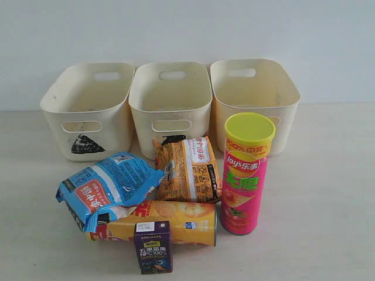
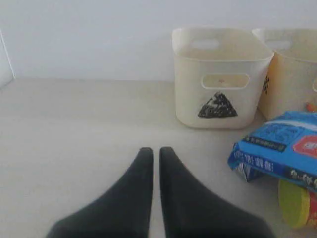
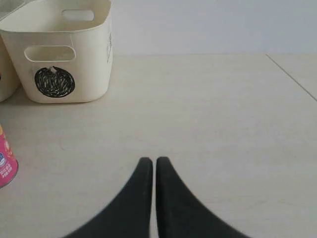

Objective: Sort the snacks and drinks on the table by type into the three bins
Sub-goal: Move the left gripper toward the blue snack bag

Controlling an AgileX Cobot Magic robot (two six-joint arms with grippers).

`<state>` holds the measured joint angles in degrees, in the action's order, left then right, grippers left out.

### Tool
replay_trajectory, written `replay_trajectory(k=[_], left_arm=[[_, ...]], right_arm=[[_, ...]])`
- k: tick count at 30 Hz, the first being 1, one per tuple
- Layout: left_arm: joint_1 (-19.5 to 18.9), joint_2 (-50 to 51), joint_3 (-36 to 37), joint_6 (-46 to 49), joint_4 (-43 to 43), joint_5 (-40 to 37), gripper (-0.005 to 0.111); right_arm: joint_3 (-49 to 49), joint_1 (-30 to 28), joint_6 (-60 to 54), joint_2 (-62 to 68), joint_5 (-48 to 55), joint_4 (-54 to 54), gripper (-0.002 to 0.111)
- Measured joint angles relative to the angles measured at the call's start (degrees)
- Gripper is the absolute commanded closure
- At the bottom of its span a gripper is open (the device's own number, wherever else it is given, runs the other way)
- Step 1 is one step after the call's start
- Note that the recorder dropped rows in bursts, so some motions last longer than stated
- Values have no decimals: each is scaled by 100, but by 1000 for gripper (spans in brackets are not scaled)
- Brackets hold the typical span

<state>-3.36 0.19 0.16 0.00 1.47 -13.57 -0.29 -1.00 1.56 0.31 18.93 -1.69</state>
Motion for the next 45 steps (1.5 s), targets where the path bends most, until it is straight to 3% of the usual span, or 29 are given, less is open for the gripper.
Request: replay_trajectory(k=[8,21,29,38,45], left_arm=[[0,0,0,-164,81,1272,102],[0,135,-70,-2437,222,3802,102],[0,1511,-1074,-2541,-94,4010,102],[0,3883,-2555,-2541,-1889,3865,102],[0,5411,-2802,-2594,-2849,3959,102]], right_arm=[[0,0,0,0,0,0,108],[0,0,0,0,0,0,108],[0,0,0,0,0,0,108],[0,0,0,0,0,0,108],[0,0,0,0,0,0,108]])
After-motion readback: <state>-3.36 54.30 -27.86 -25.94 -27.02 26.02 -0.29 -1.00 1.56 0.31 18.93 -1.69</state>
